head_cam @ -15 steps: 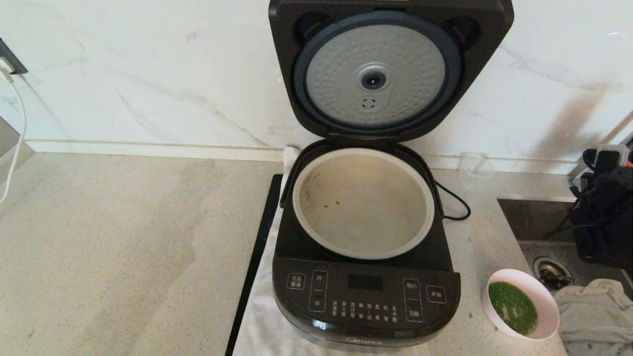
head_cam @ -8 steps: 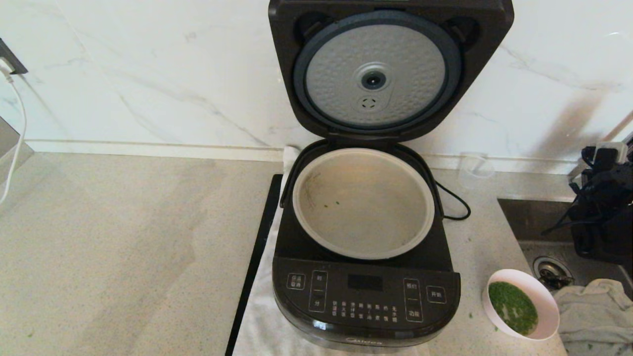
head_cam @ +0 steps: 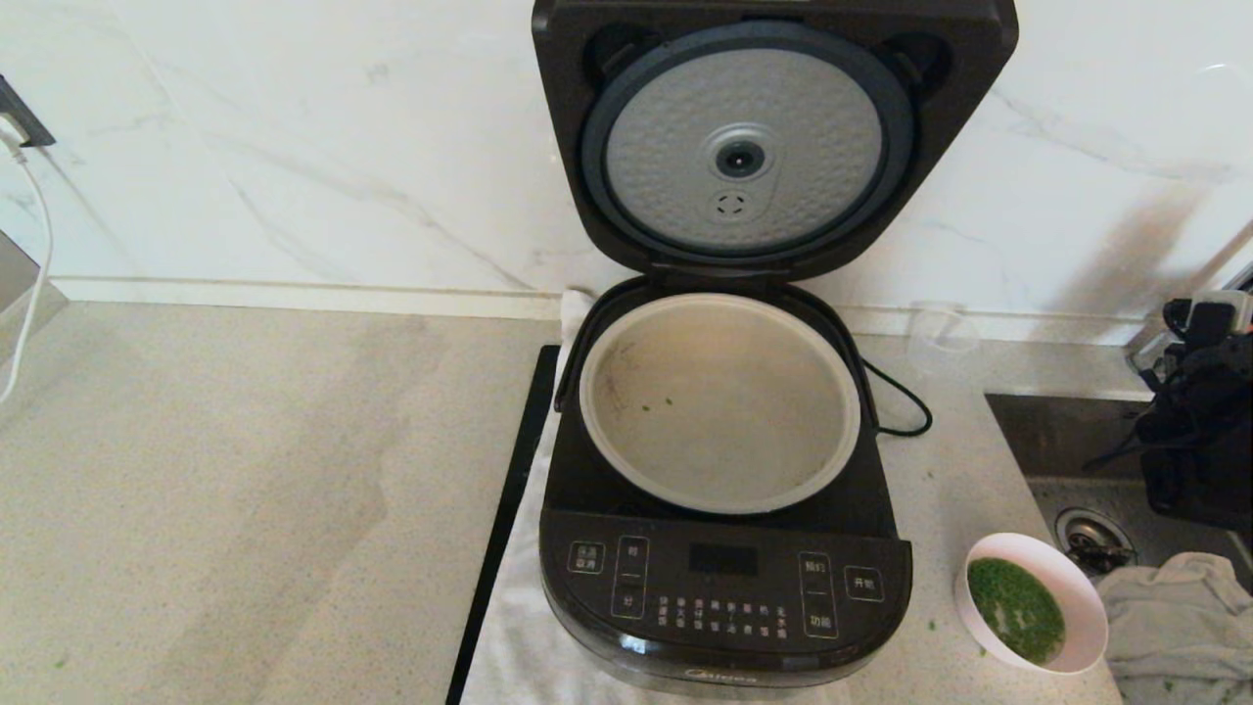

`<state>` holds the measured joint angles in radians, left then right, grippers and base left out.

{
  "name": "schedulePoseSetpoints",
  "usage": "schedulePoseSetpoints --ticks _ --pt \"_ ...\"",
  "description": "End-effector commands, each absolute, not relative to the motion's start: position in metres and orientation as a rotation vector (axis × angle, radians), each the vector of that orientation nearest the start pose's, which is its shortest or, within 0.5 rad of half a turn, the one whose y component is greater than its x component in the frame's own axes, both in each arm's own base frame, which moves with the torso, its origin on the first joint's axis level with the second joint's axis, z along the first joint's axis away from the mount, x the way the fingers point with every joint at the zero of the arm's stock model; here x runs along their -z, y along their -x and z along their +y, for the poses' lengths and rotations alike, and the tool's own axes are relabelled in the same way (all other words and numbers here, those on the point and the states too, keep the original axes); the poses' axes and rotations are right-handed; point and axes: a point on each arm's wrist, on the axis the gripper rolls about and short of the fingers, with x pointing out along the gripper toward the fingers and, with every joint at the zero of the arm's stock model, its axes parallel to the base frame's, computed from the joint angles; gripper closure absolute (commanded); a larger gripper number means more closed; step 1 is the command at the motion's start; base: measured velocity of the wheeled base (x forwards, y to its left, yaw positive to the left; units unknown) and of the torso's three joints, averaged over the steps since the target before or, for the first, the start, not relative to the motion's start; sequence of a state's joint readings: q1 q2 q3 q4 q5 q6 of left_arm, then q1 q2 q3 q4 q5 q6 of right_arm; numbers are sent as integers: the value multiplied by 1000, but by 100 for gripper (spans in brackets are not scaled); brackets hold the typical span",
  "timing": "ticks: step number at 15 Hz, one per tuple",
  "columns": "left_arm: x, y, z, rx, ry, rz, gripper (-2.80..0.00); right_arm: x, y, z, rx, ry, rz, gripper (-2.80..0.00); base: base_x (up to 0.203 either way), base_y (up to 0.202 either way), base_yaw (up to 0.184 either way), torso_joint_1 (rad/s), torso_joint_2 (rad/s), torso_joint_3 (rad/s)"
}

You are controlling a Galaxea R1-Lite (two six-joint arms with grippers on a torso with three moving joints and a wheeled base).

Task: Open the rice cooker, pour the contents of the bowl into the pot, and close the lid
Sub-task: Turn on the tap

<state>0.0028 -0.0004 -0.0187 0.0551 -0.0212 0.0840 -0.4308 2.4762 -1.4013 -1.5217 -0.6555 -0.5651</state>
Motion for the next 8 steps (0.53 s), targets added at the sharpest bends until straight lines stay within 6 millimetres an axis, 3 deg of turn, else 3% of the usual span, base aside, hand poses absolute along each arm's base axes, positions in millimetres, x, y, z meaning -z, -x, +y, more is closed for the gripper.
schedulePoseSetpoints --ticks 1,8 --pt "-75 24 -1 20 -84 34 0 -106 -423 -215 1181 450 -145 0 0 0 0 0 0 0" --pt "-75 24 -1 20 -84 34 0 -94 -416 -219 1185 456 -90 0 0 0 0 0 0 0"
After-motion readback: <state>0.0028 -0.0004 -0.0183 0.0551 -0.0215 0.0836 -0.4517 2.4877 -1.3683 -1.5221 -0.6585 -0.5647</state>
